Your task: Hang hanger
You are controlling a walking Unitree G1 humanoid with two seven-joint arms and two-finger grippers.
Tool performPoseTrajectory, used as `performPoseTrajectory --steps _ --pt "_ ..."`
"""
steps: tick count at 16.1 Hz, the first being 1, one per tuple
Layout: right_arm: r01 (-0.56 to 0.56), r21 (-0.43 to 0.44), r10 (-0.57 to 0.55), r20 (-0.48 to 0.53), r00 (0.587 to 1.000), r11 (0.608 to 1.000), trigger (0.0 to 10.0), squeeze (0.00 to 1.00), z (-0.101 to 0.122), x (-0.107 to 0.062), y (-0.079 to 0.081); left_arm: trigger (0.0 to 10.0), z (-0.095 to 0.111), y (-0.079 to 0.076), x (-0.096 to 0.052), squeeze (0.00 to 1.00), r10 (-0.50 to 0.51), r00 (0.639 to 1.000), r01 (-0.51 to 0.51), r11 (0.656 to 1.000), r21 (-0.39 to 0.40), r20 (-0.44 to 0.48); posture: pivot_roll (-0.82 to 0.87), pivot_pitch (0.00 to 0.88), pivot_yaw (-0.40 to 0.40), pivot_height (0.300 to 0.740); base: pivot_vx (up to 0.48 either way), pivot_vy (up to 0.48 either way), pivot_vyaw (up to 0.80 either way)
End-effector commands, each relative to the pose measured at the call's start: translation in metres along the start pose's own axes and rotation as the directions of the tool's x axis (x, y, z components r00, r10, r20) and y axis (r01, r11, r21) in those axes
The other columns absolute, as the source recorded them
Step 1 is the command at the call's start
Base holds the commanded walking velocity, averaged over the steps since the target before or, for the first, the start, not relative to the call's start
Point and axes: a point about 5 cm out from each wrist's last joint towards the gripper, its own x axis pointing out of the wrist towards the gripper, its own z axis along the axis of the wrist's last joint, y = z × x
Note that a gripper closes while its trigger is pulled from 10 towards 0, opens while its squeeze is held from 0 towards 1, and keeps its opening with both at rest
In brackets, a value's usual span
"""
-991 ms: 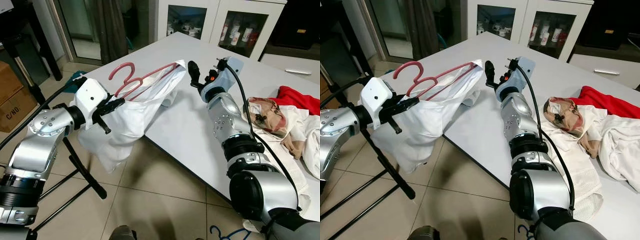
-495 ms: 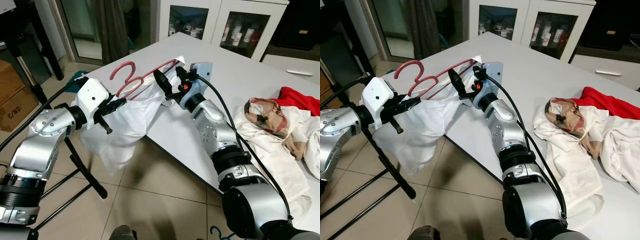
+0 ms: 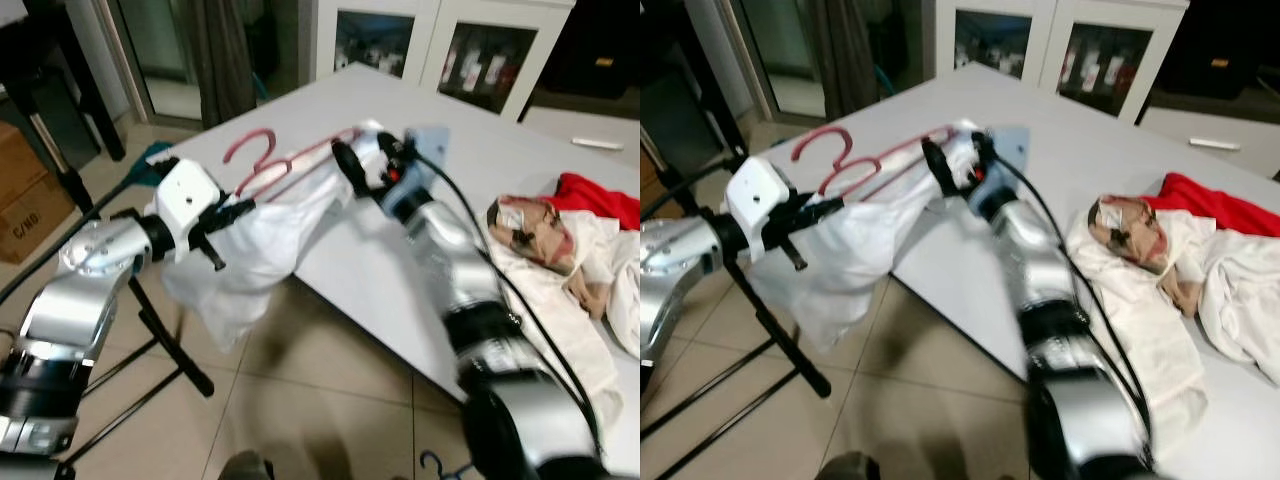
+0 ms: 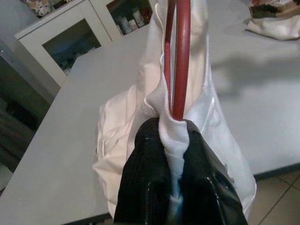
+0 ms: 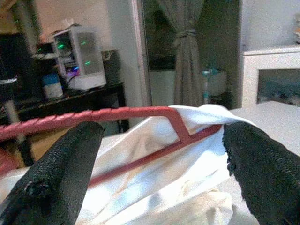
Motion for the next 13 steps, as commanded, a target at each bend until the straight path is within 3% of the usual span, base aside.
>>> performPoseTrajectory --steps 1,4,7,8,9,11,13 --pt "-0.111 -0.022 0.110 -0.019 0.994 0.994 10.0 0.00 0.004 -0.008 0.006 0.0 0.003 0.002 -0.004 0.00 -0.003 1.000 0.003 1.000 0.025 0.005 0.10 0.000 0.019 0.740 0.000 0.000 0.00" --pt "-0.319 -0.082 0.310 -0.098 0.945 0.944 10.0 0.00 0.001 -0.037 0.020 0.0 0.002 0.002 -0.011 0.00 -0.007 1.000 0.007 0.999 0.043 0.012 0.09 0.000 0.022 0.740 0.000 0.000 0.00" --pt "-0.326 -0.089 0.314 -0.124 0.941 0.941 10.0 0.00 0.004 -0.046 0.019 0.0 0.002 0.000 -0.013 0.00 -0.019 0.999 0.017 0.998 0.059 0.026 0.08 0.000 0.012 0.740 0.000 0.000 0.00" --pt "-0.276 -0.091 0.264 -0.126 0.956 0.957 10.0 0.00 0.005 -0.047 0.013 0.0 0.003 -0.001 -0.012 0.00 -0.023 0.999 0.021 0.998 0.060 0.032 0.08 0.000 0.006 0.740 0.000 0.000 0.00" --pt "-0.146 -0.106 0.133 -0.120 0.984 0.984 10.0 0.00 0.005 -0.046 -0.001 0.0 0.004 -0.003 -0.014 0.00 -0.028 0.999 0.025 0.998 0.062 0.040 0.08 0.000 0.002 0.740 0.000 0.000 0.00" --pt "-0.037 -0.108 0.023 -0.134 0.991 0.993 10.0 0.00 0.002 -0.045 -0.011 0.0 0.003 -0.004 -0.014 0.00 -0.031 0.999 0.028 0.998 0.062 0.043 0.09 0.000 -0.006 0.740 0.000 0.000 0.00" --pt "0.158 -0.116 -0.175 -0.146 0.974 0.981 10.0 0.00 -0.007 -0.040 -0.024 0.0 0.002 -0.007 -0.014 0.00 -0.034 0.998 0.031 0.998 0.063 0.044 0.10 0.000 -0.009 0.740 0.000 0.000 0.00"
